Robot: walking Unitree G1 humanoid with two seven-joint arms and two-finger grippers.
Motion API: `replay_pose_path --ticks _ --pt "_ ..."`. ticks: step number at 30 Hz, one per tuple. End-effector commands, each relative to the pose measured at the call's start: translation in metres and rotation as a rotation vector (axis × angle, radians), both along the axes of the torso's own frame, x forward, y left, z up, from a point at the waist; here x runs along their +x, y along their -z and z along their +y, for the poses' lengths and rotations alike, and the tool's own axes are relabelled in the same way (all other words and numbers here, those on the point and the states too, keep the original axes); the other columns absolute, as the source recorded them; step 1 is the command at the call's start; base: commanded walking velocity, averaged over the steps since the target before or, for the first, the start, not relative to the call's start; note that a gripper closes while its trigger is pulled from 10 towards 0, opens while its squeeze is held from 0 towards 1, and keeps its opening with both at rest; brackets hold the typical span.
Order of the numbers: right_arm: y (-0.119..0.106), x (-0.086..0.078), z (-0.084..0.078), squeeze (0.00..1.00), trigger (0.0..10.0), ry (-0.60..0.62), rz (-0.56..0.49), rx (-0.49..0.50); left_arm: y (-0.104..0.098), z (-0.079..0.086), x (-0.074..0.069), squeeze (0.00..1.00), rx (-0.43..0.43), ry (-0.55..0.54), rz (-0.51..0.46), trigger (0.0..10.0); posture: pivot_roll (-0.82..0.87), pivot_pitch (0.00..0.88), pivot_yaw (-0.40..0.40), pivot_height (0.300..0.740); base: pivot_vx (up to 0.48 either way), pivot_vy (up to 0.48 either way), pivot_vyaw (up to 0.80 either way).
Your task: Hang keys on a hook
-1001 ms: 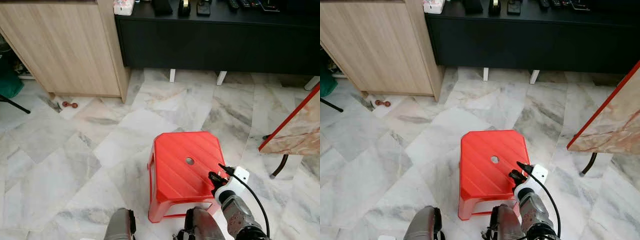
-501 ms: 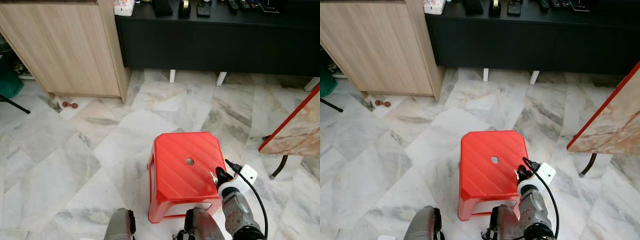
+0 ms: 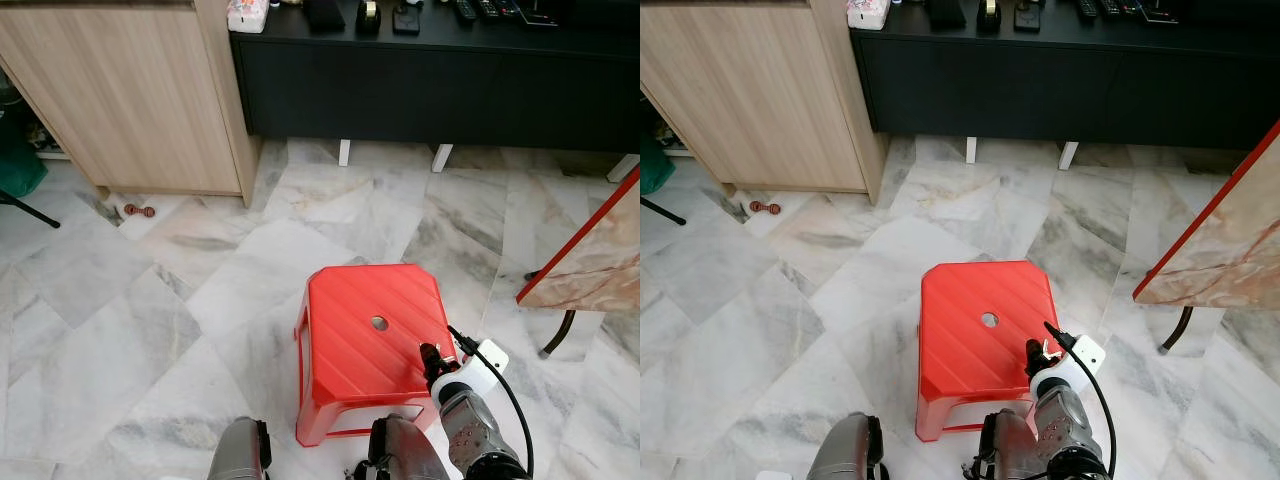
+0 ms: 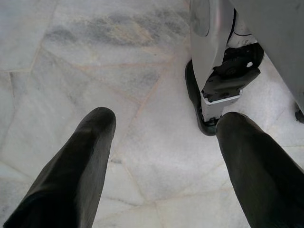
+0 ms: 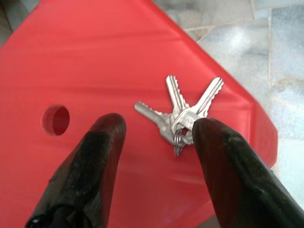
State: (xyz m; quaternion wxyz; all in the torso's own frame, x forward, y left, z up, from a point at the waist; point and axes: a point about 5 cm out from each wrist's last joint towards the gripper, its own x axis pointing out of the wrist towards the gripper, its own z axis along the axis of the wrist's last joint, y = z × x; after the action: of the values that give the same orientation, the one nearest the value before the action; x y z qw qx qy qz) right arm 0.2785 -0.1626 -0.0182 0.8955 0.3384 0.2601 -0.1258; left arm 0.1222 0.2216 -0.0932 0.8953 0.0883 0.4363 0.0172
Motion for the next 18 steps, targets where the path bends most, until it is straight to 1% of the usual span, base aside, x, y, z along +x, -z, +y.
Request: replay_pose_path --ticks 1,4,11,18 --pt "0.0059 -0.0064 0.0013 0.00 10.0 0.003 0.029 0.018 0.0058 -0.0119 -0.0099 0.00 -0.026 0.042 0.041 10.0 0.11 0.161 -0.084 0.634 0.000 0.000 0.00" --pt "0.0091 -0.0092 0.0029 0.00 10.0 -0.025 0.049 0.022 0.0055 -0.0108 -0.0099 0.00 -0.026 0.037 0.038 10.0 0.11 0.163 -0.085 0.634 0.000 0.000 0.00" --pt "0.0094 -0.0091 0.0014 0.00 10.0 -0.028 0.057 0.017 0.0053 -0.0073 -0.0113 0.00 -0.022 0.022 0.039 10.0 0.11 0.166 -0.085 0.634 0.000 0.000 0.00" --pt "0.0087 -0.0081 -0.0016 0.00 10.0 -0.035 0.061 0.006 0.0057 -0.0077 -0.0132 0.00 -0.023 0.014 0.039 10.0 0.10 0.174 -0.092 0.634 0.000 0.000 0.00"
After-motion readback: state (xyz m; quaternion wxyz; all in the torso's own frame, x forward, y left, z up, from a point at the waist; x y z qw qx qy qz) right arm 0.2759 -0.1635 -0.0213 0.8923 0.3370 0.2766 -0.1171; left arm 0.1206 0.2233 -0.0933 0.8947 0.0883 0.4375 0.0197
